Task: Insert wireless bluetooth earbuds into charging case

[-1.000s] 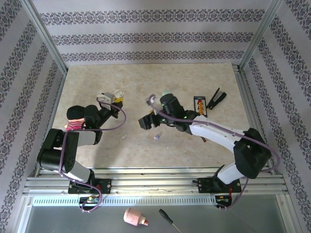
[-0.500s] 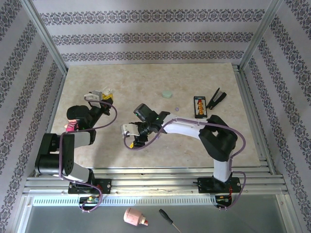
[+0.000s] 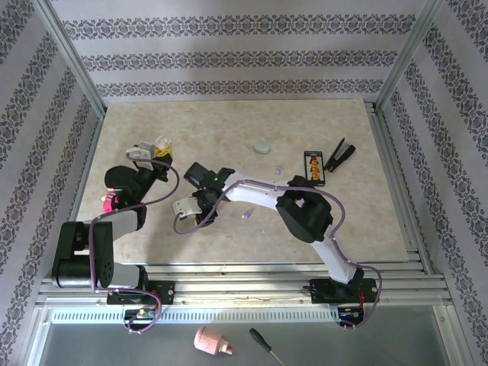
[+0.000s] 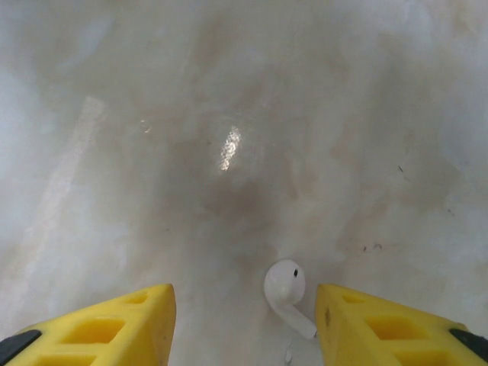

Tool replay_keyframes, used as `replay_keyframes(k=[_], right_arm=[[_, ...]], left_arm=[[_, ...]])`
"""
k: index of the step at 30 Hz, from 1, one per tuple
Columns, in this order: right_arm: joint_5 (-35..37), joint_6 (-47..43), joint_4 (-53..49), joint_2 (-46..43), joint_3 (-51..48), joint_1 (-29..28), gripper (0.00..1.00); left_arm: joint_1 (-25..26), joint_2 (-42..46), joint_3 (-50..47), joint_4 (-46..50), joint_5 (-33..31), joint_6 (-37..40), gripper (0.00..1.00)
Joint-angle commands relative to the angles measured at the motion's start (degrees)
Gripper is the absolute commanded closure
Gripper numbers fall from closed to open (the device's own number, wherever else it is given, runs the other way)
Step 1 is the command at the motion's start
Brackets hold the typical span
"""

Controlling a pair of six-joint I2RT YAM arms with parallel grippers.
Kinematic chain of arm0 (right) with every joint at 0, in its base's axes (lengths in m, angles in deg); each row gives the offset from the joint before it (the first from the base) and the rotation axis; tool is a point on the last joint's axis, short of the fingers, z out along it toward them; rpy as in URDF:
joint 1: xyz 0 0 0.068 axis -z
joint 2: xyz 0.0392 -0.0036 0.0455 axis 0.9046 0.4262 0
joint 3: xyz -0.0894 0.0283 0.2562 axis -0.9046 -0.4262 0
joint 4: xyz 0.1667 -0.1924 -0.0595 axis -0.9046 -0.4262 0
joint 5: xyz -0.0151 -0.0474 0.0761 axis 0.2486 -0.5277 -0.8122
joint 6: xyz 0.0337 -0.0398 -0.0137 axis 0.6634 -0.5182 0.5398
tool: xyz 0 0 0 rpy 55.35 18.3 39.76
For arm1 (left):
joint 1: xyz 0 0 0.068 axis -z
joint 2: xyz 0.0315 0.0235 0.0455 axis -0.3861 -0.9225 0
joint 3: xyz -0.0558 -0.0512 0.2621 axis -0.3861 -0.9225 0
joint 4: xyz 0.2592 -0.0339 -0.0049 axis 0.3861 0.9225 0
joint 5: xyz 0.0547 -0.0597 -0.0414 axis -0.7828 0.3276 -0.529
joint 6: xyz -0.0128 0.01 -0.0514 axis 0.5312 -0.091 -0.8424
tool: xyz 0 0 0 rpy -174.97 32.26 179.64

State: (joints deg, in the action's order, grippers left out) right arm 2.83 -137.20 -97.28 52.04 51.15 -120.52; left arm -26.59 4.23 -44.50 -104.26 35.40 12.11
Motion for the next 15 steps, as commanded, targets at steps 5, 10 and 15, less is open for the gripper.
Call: replay_keyframes(k=[5, 10, 15], right_arm=[[6.63, -1.26, -5.29, 4.93, 6.4, -1.12, 0.56], [8.97, -1.2, -5.74, 6.71, 8.13, -1.29, 0.65], [10.4, -0.59, -4.78, 7.37, 8.58, -1.38, 0.73]], left_arm=[[-0.78, 1.69, -1.57, 0.08, 0.91, 1.66, 1.0], [-0.76, 1.75, -1.93, -0.05, 1.21, 1.69, 1.0], [-0.71, 1.84, -2.11, -0.39, 1.57, 1.6, 1.0]])
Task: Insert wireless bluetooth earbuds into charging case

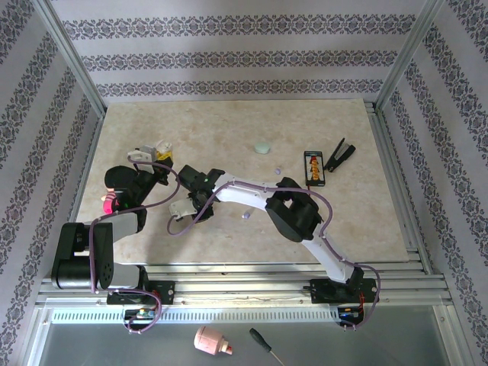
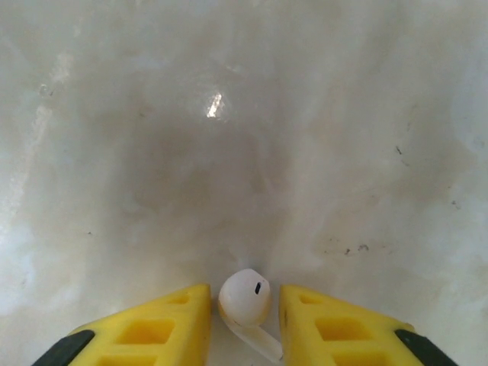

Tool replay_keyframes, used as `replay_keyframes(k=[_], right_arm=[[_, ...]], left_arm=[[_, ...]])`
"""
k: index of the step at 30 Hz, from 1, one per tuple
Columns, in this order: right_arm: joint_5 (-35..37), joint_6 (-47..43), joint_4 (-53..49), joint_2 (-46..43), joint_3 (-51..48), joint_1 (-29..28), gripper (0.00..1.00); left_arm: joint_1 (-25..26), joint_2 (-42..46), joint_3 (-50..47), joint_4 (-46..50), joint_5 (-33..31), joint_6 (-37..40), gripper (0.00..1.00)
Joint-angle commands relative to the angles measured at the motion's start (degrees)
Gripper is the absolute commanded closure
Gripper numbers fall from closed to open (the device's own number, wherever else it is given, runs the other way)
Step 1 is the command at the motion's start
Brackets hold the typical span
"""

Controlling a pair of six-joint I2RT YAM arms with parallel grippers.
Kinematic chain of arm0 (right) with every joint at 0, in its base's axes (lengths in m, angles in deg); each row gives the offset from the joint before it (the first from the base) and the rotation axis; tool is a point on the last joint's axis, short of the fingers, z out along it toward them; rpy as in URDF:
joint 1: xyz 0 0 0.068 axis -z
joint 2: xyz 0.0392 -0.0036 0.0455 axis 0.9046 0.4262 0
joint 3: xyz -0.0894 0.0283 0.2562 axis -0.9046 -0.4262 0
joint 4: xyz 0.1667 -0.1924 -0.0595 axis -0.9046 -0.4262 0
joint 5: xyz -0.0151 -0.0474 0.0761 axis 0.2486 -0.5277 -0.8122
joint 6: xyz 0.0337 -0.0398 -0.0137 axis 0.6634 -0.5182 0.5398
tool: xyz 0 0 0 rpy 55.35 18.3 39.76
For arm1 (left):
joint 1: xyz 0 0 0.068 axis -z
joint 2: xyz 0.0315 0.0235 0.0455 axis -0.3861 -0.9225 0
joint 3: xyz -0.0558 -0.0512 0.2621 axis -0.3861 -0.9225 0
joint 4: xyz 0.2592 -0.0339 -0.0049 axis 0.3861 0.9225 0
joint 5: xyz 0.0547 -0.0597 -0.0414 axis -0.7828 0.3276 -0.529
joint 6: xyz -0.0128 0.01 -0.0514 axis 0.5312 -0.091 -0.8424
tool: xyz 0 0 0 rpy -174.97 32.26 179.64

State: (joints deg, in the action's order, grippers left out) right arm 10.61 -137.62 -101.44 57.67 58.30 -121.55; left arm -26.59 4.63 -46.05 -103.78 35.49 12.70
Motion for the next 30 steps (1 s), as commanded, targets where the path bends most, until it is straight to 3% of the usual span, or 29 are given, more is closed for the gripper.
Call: replay_keyframes(k=[1, 13, 20, 25, 30], right_arm=[[2.85, 0.01, -0.59, 1.82, 1.65, -0.31, 0.75], [1.67, 5.14, 2.76, -3.72, -3.78, 0.51, 0.82], [2.73, 14.56, 16.4, -14.17, -20.13, 4.13, 0.83], [7.4, 20.8, 19.8, -20.71, -29.65, 8.94, 0.83], [9.87, 30.2, 16.5, -27.84, -37.05, 14.12, 0.83]], left_arm=[[-0.77, 1.46, -0.55, -0.92, 1.61, 1.01, 1.0], [-0.73, 1.28, -1.93, -3.95, 3.85, 1.6, 1.0], [0.32, -0.91, -1.7, -6.04, 6.19, 2.06, 1.0], [2.05, -1.95, -1.13, -7.09, 7.87, 2.47, 1.0], [3.94, -1.84, -0.98, -6.12, 8.65, 3.16, 1.0]])
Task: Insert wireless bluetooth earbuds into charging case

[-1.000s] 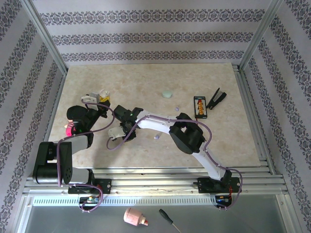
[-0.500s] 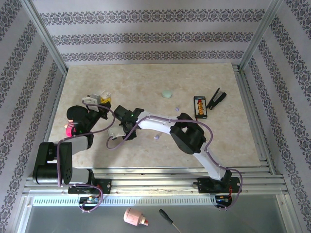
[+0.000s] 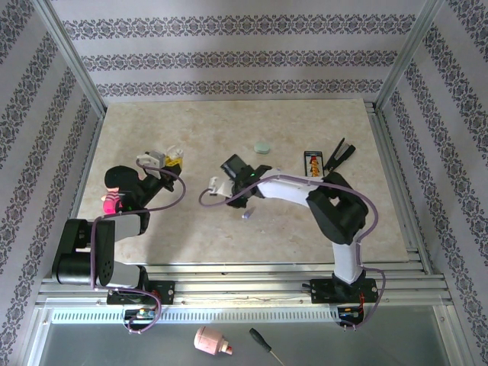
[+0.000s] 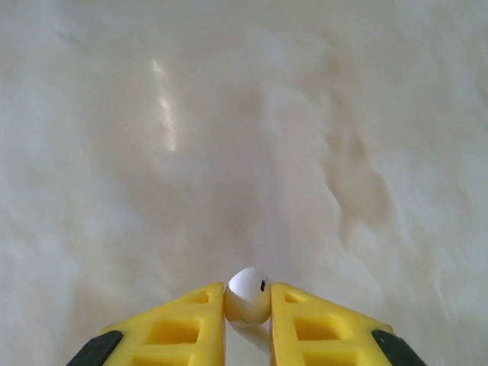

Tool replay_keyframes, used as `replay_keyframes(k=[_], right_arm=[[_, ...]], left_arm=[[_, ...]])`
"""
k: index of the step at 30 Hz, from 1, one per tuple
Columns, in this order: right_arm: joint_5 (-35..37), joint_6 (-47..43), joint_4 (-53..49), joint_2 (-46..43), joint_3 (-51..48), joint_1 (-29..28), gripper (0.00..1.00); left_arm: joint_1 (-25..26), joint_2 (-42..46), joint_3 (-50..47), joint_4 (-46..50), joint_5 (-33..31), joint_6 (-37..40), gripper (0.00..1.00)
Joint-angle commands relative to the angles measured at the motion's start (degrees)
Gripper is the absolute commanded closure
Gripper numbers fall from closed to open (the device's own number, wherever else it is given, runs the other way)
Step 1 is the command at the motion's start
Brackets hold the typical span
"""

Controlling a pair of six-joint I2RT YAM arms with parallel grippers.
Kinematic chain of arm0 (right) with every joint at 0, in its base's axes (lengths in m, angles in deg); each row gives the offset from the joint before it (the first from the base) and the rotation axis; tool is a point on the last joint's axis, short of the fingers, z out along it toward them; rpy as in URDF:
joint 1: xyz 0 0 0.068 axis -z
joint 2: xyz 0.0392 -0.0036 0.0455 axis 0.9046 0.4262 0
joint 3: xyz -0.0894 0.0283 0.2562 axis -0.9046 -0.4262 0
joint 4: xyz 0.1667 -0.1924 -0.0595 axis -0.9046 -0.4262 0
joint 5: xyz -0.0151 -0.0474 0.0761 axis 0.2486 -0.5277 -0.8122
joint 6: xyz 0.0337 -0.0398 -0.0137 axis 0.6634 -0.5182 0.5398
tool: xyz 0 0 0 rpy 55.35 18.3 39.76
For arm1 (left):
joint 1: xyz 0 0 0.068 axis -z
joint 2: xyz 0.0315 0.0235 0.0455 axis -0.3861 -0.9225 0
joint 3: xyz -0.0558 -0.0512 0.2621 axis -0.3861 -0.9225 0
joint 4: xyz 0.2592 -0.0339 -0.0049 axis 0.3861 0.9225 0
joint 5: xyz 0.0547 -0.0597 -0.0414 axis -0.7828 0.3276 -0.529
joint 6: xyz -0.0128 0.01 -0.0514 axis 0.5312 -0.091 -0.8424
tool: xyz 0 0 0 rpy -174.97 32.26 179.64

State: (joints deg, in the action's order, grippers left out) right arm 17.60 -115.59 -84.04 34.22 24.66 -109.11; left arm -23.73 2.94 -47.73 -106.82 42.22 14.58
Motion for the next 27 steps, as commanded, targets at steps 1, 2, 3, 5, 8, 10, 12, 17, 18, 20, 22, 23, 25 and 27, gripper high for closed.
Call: replay_keyframes(k=[1, 2, 3, 5, 8, 10, 12, 17, 18, 20, 22, 23, 25, 27], right_arm=[[2.93, 10.25, -2.36, -5.43, -4.27, 2.39, 0.83], [3.67, 13.01, -4.06, -6.47, -5.08, 3.01, 0.83], [3.91, 16.05, -6.14, -7.36, -5.84, 3.71, 0.83], [4.27, 21.68, -9.6, -8.47, -7.06, 4.58, 0.82], [5.2, 28.58, -12.37, -10.0, -10.04, 4.77, 0.82], [5.41, 32.23, -13.36, -10.32, -11.75, 4.87, 0.81], [9.15, 33.41, -17.1, -9.7, -10.36, 3.83, 0.8], [8.01, 39.09, -21.69, -8.38, -8.9, 4.81, 0.78], [8.0, 40.35, -23.04, -7.81, -8.29, 4.9, 0.78], [8.77, 42.76, -25.35, -6.46, -7.24, 4.96, 0.77], [9.06, 44.29, -26.4, -5.39, -6.6, 4.92, 0.75], [9.04, 44.84, -26.48, -4.87, -6.35, 4.96, 0.74], [9.01, 45.2, -26.46, -4.13, -5.87, 4.89, 0.72], [9.08, 44.7, -27.18, -3.65, -5.0, 4.73, 0.68]], left_arm=[[1.36, -0.1, 0.61, -3.01, 2.06, 1.4, 1.0], [1.69, -0.05, 0.52, -2.92, 2.39, 1.46, 1.0], [2.07, 0.0, 0.51, -2.67, 2.44, 1.44, 1.0], [2.68, 0.31, 0.6, -1.97, 2.97, 1.66, 1.0], [3.52, 1.08, 1.0, -0.35, 3.23, 2.27, 1.0], [3.85, 1.77, 1.35, 0.9, 3.23, 2.75, 1.0], [4.12, 2.44, 1.7, 2.03, 3.14, 3.17, 1.0], [4.52, 4.08, 2.09, 3.98, 3.05, 3.7, 1.0], [4.49, 4.48, 2.1, 4.53, 2.97, 3.79, 1.0], [4.68, 5.06, 2.1, 5.37, 2.88, 4.15, 1.0], [4.71, 5.28, 2.1, 5.79, 2.8, 4.31, 1.0], [4.75, 5.28, 2.1, 5.8, 2.81, 4.4, 1.0], [4.86, 5.26, 2.1, 5.8, 2.87, 4.32, 1.0], [4.88, 5.53, 2.09, 5.85, 2.88, 4.4, 1.0]])
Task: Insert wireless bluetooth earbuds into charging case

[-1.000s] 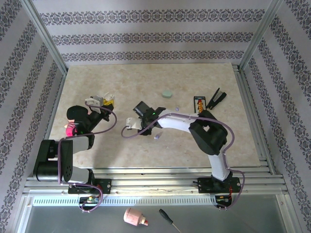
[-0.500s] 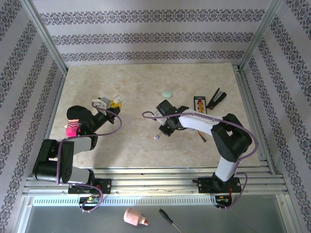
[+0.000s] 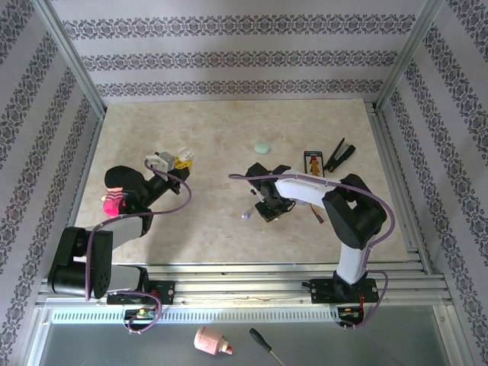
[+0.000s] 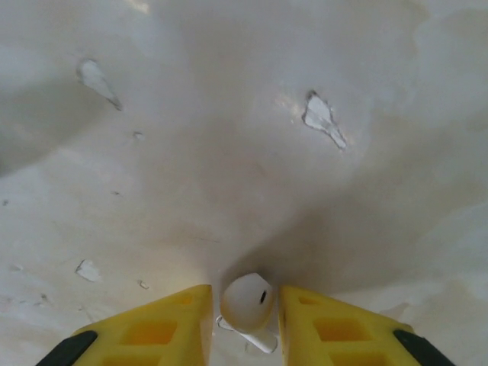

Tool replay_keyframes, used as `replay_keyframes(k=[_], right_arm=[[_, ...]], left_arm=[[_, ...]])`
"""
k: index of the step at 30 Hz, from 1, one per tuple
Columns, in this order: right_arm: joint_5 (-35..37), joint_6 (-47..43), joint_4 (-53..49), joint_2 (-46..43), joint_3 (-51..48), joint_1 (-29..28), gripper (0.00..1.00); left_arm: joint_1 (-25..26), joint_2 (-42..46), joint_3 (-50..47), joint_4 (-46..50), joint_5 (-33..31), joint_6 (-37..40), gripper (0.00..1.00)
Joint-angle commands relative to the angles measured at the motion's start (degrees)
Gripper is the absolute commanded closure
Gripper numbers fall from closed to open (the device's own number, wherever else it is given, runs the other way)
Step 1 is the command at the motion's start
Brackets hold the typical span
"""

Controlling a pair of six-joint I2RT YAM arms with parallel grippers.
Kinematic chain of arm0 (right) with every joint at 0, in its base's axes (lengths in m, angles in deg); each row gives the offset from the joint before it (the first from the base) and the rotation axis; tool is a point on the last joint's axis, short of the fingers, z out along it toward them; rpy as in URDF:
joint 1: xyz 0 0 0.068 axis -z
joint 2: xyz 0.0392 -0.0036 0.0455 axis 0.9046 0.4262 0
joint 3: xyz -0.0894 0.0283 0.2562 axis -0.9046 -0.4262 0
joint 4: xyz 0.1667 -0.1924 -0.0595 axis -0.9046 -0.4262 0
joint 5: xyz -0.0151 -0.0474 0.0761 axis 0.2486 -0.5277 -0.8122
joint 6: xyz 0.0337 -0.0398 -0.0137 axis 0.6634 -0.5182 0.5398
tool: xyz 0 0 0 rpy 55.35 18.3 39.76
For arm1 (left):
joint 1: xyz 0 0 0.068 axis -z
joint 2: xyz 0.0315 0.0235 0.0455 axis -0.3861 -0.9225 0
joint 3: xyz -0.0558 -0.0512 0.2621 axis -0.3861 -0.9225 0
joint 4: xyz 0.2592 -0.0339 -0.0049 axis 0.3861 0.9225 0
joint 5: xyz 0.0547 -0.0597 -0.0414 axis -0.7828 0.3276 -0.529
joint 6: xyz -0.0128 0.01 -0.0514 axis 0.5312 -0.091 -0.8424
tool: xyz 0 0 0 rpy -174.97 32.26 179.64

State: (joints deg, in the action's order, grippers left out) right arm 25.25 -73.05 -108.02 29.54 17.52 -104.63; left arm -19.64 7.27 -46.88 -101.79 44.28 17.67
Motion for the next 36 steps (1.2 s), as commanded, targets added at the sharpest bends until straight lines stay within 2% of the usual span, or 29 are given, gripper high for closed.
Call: replay_keyframes(k=[1, 4, 5, 8, 10, 12, 17, 24, 36], right_arm=[[1.83, 1.81, -3.53, 0.95, 2.58, 0.19, 0.67], [2.4, 0.61, -4.55, 0.04, 3.85, -0.24, 0.63], [2.69, 0.14, -4.84, -0.2, 4.1, -0.54, 0.58], [4.0, -0.26, -8.05, 0.93, 6.2, -1.08, 0.54], [4.99, -0.85, -10.47, 2.2, 7.7, -1.59, 0.47], [6.16, -1.83, -12.65, 3.23, 9.24, -2.1, 0.46], [6.62, -3.48, -17.03, 6.45, 12.84, -2.61, 0.47], [8.22, -3.53, -19.54, 10.53, 16.35, -3.39, 0.59], [7.54, -3.27, -20.04, 13.54, 17.74, -3.22, 0.66]], left_arm=[[0.76, 1.53, 1.19, 1.07, 0.74, 1.45, 1.0], [0.75, 2.53, 0.99, 2.44, 0.09, 2.43, 1.0], [0.73, 2.83, 0.89, 3.04, -0.28, 2.84, 1.0], [0.76, 3.25, 0.7, 4.62, -1.02, 3.86, 1.0], [0.79, 3.41, 0.56, 4.56, -0.76, 4.13, 1.0], [0.79, 3.94, 0.45, 4.95, -0.85, 4.52, 1.0], [0.75, 4.81, 0.63, 6.79, -1.11, 5.79, 1.0], [0.79, 4.75, 0.36, 6.8, -1.19, 5.93, 1.0], [0.74, 4.65, 0.1, 6.9, -1.2, 6.43, 1.0]])
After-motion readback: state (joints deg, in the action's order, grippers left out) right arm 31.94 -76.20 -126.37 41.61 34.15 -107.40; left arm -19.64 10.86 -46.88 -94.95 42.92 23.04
